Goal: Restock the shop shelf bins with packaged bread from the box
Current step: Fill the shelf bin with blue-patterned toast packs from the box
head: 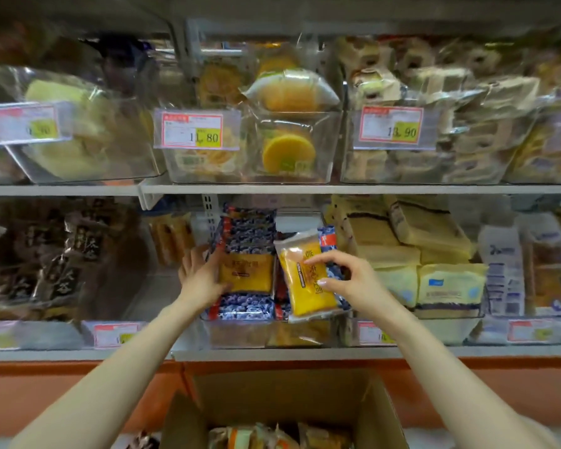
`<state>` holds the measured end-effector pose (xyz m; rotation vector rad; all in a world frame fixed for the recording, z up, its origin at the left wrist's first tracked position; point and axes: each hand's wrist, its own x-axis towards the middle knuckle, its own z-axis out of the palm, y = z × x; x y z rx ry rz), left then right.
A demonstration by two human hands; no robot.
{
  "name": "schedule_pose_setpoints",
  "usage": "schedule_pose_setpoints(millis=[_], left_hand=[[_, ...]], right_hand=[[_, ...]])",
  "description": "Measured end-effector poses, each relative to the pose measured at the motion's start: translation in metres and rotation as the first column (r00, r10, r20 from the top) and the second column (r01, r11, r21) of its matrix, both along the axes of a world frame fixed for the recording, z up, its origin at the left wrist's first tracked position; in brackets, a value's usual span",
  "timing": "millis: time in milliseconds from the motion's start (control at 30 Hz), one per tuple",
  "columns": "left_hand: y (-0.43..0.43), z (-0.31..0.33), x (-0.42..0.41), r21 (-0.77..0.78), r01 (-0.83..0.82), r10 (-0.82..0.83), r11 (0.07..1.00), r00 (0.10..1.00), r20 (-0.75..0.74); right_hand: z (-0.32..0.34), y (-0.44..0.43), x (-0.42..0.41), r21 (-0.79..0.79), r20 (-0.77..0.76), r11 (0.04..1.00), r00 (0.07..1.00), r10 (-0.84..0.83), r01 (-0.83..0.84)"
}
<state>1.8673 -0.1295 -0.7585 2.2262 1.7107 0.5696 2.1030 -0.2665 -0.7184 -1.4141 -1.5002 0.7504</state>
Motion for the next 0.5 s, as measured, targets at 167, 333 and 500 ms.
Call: schedule_pose_setpoints(millis=[167,333,500], left_hand=[[-0.013,-0.003,-0.004,0.095,-0.019,0.015,0.995,0.999,0.037],[-0.018,0.011,0.005,0.199,-0.007,-0.023,0.980,0.989,0.148],[-0.021,0.011,0.004,0.227,0.134,-0.186,0.965,0.956,0.227]], right_hand=[[-0.001,0.027,-0.012,0.087,-0.004,0.992,0.996,-0.086,0.086],[0.004,0.063,-0.010,0.119,0.087,0.945,0.945,-0.316,0.305],[0.022,0.133,-0.001,-0.069,0.161,0.941,0.934,-0.318,0.332]])
